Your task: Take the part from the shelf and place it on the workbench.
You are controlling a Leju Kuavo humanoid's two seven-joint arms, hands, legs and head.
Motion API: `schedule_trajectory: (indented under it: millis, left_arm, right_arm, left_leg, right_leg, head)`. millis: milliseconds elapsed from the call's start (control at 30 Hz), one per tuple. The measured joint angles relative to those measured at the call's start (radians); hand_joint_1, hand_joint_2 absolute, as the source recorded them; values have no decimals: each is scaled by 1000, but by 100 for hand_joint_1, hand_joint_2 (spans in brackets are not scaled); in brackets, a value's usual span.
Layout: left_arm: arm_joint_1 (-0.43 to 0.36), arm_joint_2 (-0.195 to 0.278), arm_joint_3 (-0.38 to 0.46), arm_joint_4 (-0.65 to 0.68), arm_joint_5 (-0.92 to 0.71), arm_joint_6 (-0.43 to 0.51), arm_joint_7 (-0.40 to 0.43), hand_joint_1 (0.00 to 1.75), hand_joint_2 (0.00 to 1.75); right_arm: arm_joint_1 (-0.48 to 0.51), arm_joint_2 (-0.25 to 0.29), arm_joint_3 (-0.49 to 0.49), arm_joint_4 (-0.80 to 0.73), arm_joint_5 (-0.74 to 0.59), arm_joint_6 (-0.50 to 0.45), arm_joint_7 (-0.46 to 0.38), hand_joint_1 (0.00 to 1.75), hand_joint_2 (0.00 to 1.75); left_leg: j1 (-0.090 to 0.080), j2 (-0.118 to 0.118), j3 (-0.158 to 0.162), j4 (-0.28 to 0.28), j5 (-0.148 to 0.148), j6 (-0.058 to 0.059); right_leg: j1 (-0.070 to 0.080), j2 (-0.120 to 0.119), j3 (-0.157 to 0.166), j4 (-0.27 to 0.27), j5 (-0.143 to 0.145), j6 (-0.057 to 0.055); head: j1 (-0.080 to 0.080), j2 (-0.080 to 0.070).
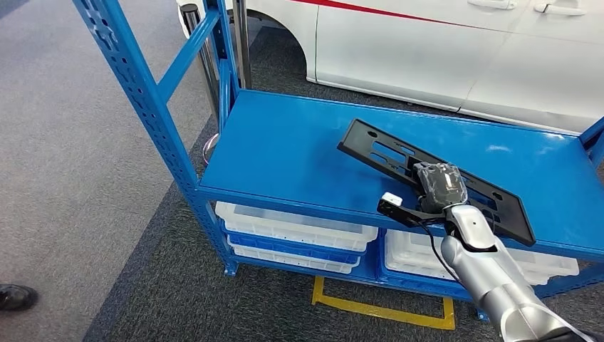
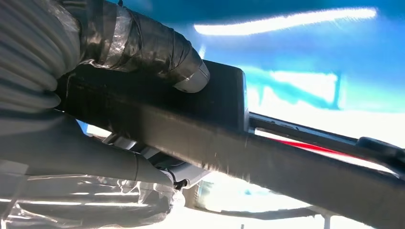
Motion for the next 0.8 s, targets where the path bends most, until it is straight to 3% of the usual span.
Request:
schedule_trajectory:
  millis: [333,433,500,600,633,667,700,800]
  left_arm:
    - [1,0,0,0,6,3,8,0,175]
    - [0,4,0,0,21,-2,34,0,175]
    - [-1,4,0,0,21,-6,43,0,175]
    - [-1,4,0,0,21,-7,49,0,175]
    - [-1,4,0,0,21,-7,51,0,175]
    - [0,5,0,0,21,-6,53,0,175]
    - [0,5,0,0,21,-6,54,0,175]
    - [-1,4,0,0,21,-7,58,0,175]
  right_arm:
    - [27,-26,-6,-121,-22,9,-16,175,175]
    - [48,-47,-8,-246,-33,28,-23,175,175]
    - [48,-49,-7,-263,-30,30,-22,175,175]
    - [51,-51,-6,-271,-25,33,-19,175,175]
    - [55,-52,-6,-271,-24,34,-18,175,175]
    - [58,-52,-6,-271,-24,35,-18,175,175]
    - [60,-52,-5,-272,-23,35,-18,175,175]
    - [59,-53,-5,-278,-23,36,-18,175,175]
  left_leg:
    - [0,0,-1,0,0,0]
    - [-1,1,-1,-4,7,9]
    - [3,3,1,-17,20,19]
    - [4,4,-4,-20,28,26]
    - [4,3,-8,-16,28,26]
    - [3,2,-11,-12,27,25]
    - [3,1,-14,-8,27,24]
    - [1,0,-21,1,24,18]
  right_leg:
    - [0,0,0,0,0,0]
    - [-5,0,-2,-3,3,19]
    - [-7,2,-15,28,-26,30]
    - [-14,3,-83,195,-125,36]
    - [-17,2,-103,246,-143,37]
    - [-18,2,-109,267,-141,38]
    - [-20,2,-99,253,-121,37]
    - [-16,3,-5,76,-40,25]
  head:
    - [0,0]
    - [0,0]
    - [0,0]
    - [0,0]
    - [0,0]
    - [0,0]
    - [0,0]
    - [0,0]
